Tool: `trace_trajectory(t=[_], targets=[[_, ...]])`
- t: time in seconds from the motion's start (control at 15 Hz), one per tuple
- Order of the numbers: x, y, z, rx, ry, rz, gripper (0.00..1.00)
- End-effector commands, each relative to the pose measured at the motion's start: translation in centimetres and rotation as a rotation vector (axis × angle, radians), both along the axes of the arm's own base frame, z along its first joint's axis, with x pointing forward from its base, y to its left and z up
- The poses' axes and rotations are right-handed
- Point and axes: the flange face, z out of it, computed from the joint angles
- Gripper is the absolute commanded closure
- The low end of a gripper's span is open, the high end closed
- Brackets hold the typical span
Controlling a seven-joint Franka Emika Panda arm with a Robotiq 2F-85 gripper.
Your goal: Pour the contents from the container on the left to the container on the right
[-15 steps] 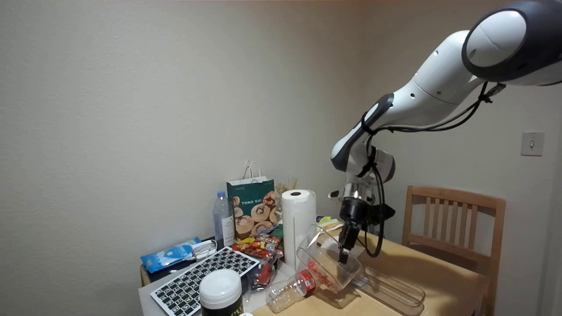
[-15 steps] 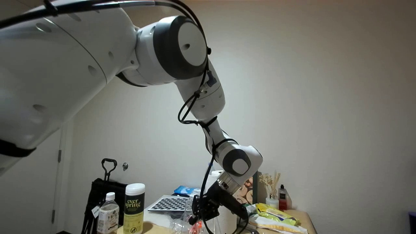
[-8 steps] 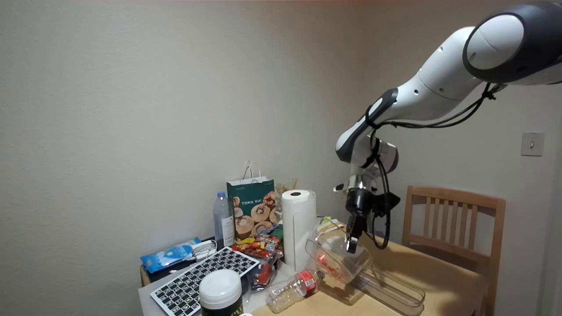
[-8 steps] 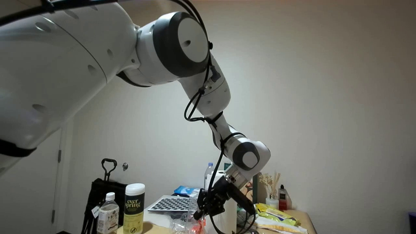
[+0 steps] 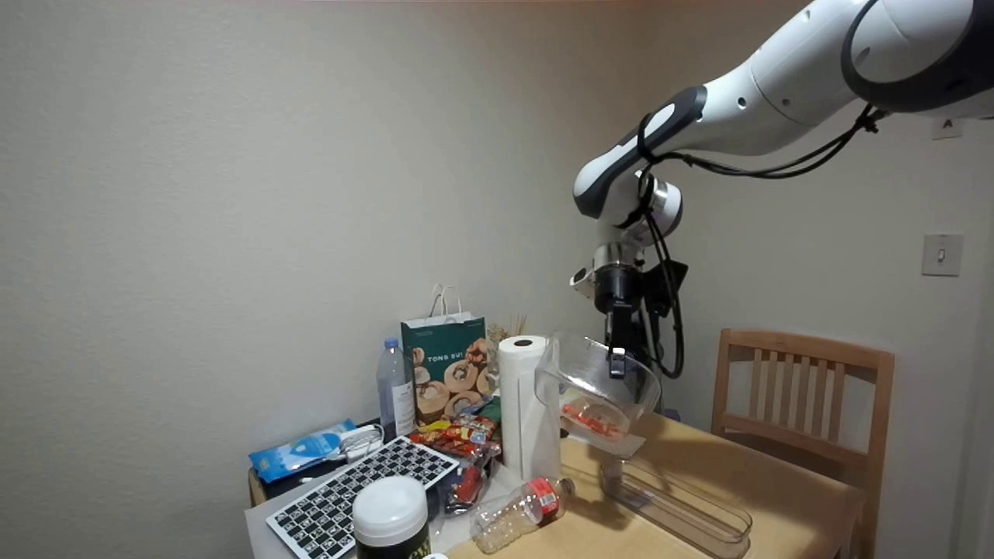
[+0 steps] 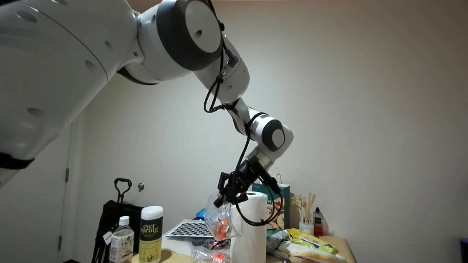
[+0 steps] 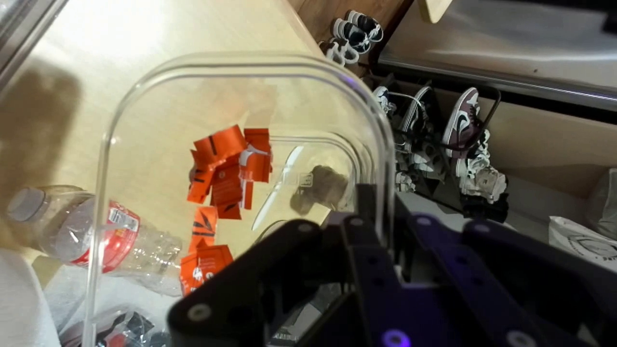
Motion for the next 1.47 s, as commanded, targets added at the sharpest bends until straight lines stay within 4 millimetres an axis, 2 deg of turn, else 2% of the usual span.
trace_trajectory(t=[0.0,0.2,0.47,0.73,0.8,0.93,1.0,1.13,1.4], targets=[[-0.1,-0.5,-0.8,0.045,0.01,-0.007,0.94],[-0.5,-2.0,-3.4,0.159,0.007,-0.038,0.94],[-1.5,-5.2,-7.3,0.314,-0.037,-0.106,0.94],[-2.5,-8.3,-8.6,0.325,-0.049,-0.181,0.95],[-1.8,-7.6,-9.2,0.298,-0.032,-0.15,0.94],[-2.0,-8.3,-9.5,0.292,-0.028,-0.162,0.93],[-2.0,-8.1,-9.6,0.292,-0.027,-0.159,0.95],[-1.9,-8.1,-9.0,0.424,-0.061,-0.151,0.95],[-1.6,-7.9,-5.3,0.49,-0.045,-0.162,0.95]])
